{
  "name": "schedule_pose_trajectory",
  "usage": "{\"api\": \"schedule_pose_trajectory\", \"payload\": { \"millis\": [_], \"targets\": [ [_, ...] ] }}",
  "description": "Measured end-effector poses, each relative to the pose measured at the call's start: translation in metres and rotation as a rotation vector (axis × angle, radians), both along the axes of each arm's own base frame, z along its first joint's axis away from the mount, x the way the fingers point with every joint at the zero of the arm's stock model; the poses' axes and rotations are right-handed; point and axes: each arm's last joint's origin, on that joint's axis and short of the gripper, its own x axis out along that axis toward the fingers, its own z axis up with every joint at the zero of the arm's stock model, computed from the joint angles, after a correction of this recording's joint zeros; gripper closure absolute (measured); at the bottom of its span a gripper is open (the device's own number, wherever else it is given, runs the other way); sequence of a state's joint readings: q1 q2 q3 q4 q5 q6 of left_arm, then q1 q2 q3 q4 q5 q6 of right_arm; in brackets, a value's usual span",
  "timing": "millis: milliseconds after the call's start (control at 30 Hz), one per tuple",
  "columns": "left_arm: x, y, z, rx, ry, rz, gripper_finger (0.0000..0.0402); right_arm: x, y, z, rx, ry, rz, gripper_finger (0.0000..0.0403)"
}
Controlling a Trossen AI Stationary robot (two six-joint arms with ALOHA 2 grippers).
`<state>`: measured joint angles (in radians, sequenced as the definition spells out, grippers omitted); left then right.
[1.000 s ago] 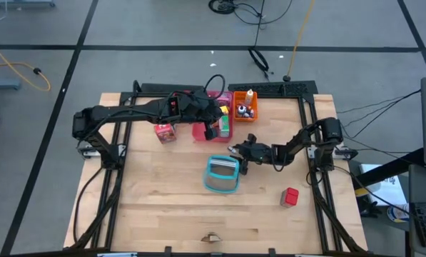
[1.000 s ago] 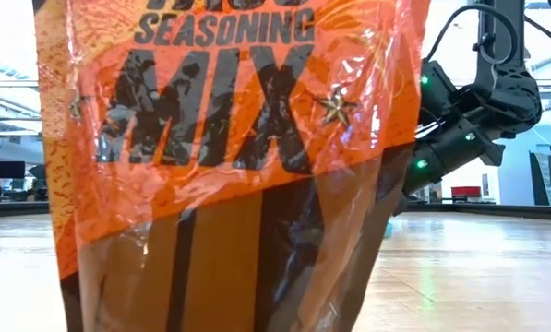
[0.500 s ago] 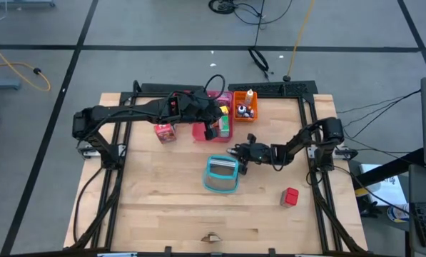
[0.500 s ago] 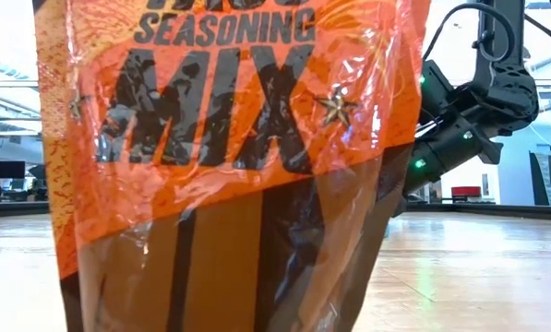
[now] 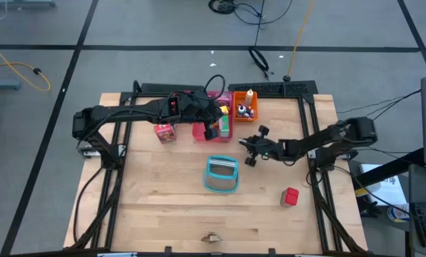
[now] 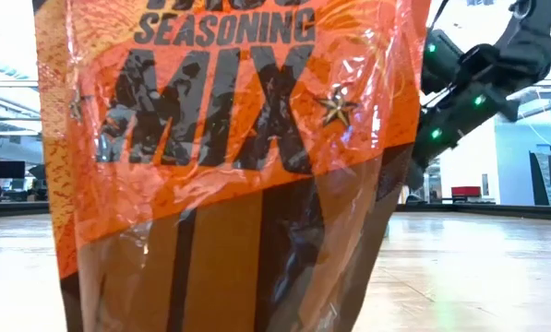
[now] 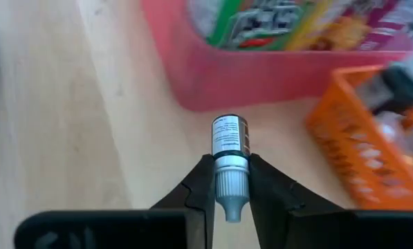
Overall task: Pick & Place Kitchen Items
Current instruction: Put the small brown food coloring bottle into the orange bin
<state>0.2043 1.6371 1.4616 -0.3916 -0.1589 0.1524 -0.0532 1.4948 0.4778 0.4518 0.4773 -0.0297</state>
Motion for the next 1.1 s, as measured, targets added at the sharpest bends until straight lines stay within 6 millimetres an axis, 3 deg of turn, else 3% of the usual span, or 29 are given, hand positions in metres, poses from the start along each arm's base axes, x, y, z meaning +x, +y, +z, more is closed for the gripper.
{"api": "schedule_pose_trajectory", "payload": {
  "millis": [400, 733, 1100],
  "targets": [
    [0.0, 0.0, 0.0, 0.0, 0.001, 0.0, 0.038, -0.037, -0.011, 0.056, -0.085, -0.127, -0.094, 0.0351],
    [0.0, 0.0, 0.0, 0.0, 0.0, -0.001, 0.038, -0.048, -0.046, 0.067, -0.136, -0.188, -0.248, 0.0351],
    [0.002, 0.0, 0.003, 0.003, -0.034, -0.001, 0.038, -0.049, -0.094, 0.07, -0.132, -0.363, -0.265, 0.0351]
  ]
}}
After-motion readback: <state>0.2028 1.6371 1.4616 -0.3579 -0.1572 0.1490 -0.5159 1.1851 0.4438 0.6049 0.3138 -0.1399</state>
